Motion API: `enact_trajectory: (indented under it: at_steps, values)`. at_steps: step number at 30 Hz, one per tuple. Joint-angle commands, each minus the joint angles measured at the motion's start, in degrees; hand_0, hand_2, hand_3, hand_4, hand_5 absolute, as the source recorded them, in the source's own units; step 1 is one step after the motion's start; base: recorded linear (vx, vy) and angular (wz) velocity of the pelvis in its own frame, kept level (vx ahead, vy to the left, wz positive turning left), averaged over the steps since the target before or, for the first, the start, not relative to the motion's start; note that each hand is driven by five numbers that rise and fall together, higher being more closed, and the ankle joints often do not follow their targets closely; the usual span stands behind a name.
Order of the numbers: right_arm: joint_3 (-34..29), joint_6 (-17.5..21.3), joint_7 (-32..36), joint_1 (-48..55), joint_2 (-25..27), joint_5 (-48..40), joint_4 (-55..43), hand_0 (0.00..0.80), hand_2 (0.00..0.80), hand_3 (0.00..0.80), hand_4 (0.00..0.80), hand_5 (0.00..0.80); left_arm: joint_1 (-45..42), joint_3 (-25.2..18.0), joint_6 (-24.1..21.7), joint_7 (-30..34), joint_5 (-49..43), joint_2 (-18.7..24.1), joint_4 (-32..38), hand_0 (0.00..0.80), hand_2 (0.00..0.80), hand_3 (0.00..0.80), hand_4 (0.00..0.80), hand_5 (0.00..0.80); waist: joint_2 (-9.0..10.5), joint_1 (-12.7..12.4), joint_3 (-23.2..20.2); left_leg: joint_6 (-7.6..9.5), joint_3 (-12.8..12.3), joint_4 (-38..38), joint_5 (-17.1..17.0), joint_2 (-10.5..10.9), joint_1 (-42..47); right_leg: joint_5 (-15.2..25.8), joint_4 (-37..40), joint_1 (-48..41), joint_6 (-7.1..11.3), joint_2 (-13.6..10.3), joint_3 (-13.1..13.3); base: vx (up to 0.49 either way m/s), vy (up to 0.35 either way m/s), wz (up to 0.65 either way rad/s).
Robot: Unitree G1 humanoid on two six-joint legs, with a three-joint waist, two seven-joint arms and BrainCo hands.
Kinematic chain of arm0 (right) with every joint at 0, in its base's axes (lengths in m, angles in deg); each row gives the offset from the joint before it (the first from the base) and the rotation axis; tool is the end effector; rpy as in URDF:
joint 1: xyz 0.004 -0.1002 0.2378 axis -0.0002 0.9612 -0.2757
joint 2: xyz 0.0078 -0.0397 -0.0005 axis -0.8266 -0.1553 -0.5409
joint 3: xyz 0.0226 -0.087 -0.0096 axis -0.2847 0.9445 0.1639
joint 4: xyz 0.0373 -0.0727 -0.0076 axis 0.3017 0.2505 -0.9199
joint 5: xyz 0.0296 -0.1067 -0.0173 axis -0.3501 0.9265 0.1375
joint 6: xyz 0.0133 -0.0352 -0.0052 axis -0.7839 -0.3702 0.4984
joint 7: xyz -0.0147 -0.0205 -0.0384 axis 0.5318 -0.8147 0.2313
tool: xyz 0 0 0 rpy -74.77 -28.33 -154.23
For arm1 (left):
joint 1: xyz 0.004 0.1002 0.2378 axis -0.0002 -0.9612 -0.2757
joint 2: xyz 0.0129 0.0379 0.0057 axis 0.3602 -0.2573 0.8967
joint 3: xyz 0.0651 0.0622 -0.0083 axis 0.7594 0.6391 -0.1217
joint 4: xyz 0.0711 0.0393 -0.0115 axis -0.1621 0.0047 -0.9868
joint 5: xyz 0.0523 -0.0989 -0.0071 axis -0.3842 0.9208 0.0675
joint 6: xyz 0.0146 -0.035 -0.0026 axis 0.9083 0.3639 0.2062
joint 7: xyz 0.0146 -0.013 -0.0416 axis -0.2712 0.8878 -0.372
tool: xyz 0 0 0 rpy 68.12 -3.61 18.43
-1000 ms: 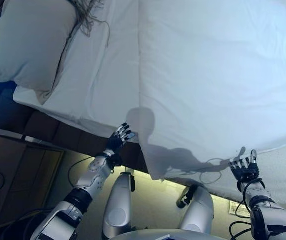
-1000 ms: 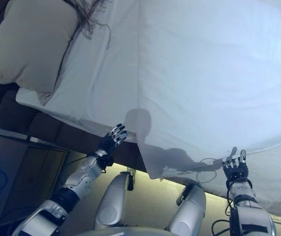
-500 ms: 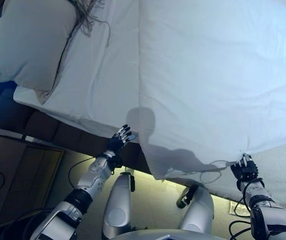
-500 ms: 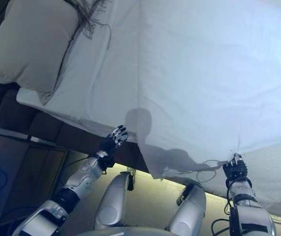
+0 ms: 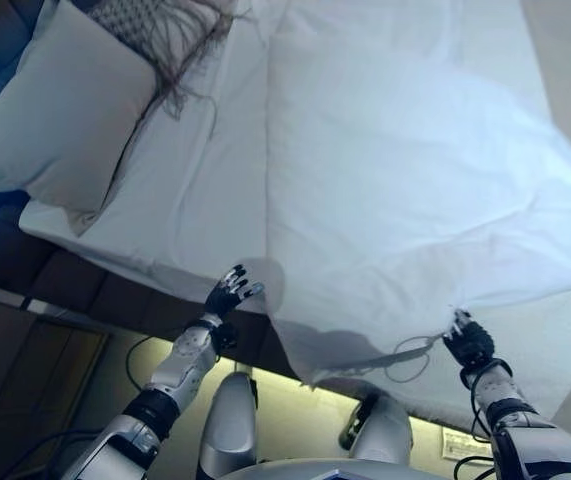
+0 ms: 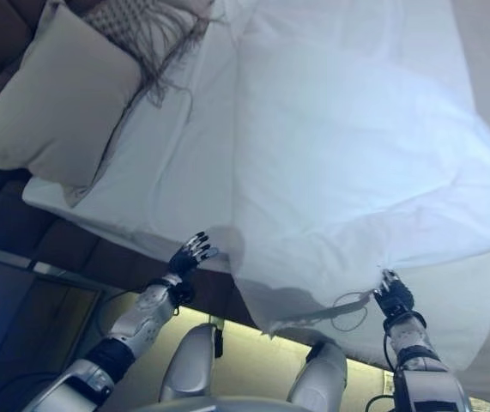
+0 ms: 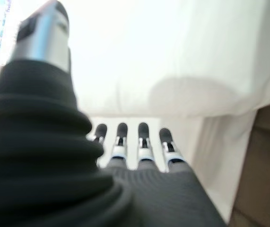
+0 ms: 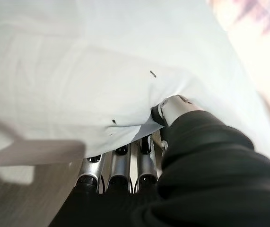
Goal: Make the bed neatly
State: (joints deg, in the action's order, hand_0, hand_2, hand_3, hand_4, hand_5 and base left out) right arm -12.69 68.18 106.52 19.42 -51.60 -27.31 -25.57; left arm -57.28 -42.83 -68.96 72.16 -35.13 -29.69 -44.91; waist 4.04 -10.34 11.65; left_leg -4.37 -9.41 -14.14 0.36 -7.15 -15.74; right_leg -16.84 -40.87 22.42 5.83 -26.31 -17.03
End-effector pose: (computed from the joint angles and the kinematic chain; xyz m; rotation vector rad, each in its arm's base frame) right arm 0.1959 -0.2807 -0.0384 0.7517 0.3841 -0.3196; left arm 0.2242 0.1583 -0.0053 -0.0363 0.3705 -0.0975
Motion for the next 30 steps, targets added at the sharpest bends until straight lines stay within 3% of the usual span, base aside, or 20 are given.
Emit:
enact_trajectory:
  at_steps: [1,6,11,17,26,30]
  values:
    - [1.34,3.47,-1.49,-1.51,-0.67,5.03,-7.63,0.8,0.8,0.8,0.8,0.8,1.5,-1.79,0.05,-2.78,-7.85,1.34,5.73,0.0,0.0,0.0,0.0,0.0,-0.6,-1.36,-0.83,1.01,1.96,-3.98,5.19,-3.85,5.12,23.26,21.41,-6.08,8.62,-3.41,3.5,0.046,-0.053,-0.1]
    - [6.04,3.11,-5.13,-1.72,-2.52,8.8,-16.41,0.8,0.8,0.8,0.8,0.8,1.52,-1.05,3.05,-8.04,-17.93,2.49,6.65,0.0,0.0,0.0,0.0,0.0,0.03,-1.57,-2.69,0.97,1.96,-1.04,4.26,-3.73,9.28,23.63,24.86,-11.52,8.34,-2.7,1.87,0.016,-0.05,-0.11]
    - [11.96,0.31,-9.0,-3.69,-4.55,11.12,-23.99,0.8,0.8,0.8,0.8,0.8,2.73,-0.34,6.87,-14.08,-22.86,2.83,4.45,0.0,0.0,0.0,0.0,0.0,0.4,-1.55,-3.89,0.59,1.56,2.28,3.01,-3.44,13.07,24.08,28.85,-16.43,8.12,-1.39,0.56,-0.008,-0.055,-0.06]
    - [17.63,-2.38,-12.71,-5.25,-7.94,14.24,-29.37,0.8,0.8,0.8,0.8,0.8,4.11,1.58,9.18,-14.02,-26.96,0.72,3.32,0.0,0.0,0.0,0.0,0.0,0.75,-1.13,-5.4,0.04,0.39,4.83,2.25,-3.74,16.21,23.84,32.61,-20.63,7.98,0.67,-0.93,0.006,-0.061,-0.01]
    - [25.42,-8.93,-16.22,-8.38,-12.15,19.13,-33.04,0.8,0.8,0.8,0.8,0.8,5.94,6.35,10.01,-15.05,-28.29,-1.87,4.24,0.0,0.0,0.0,0.0,0.0,0.94,-1.24,-5.99,-0.73,-0.25,5.27,2.06,-4.8,17.73,23.91,33.76,-22.21,8.14,1.1,-2.13,-0.033,-0.067,-0.03]
    - [27.8,-12.09,-18.55,-10.55,-13.64,16.35,-32.26,0.8,0.8,0.8,0.8,0.8,6.49,7.72,10.71,-16.14,-27.17,-2.71,4.88,0.0,0.0,0.0,0.0,0.0,0.9,-1.58,-6.22,-0.8,-0.13,5.69,1.83,-4.79,18.56,23.88,34.25,-23.21,8.04,1.58,-2.89,-0.005,-0.01,0.0]
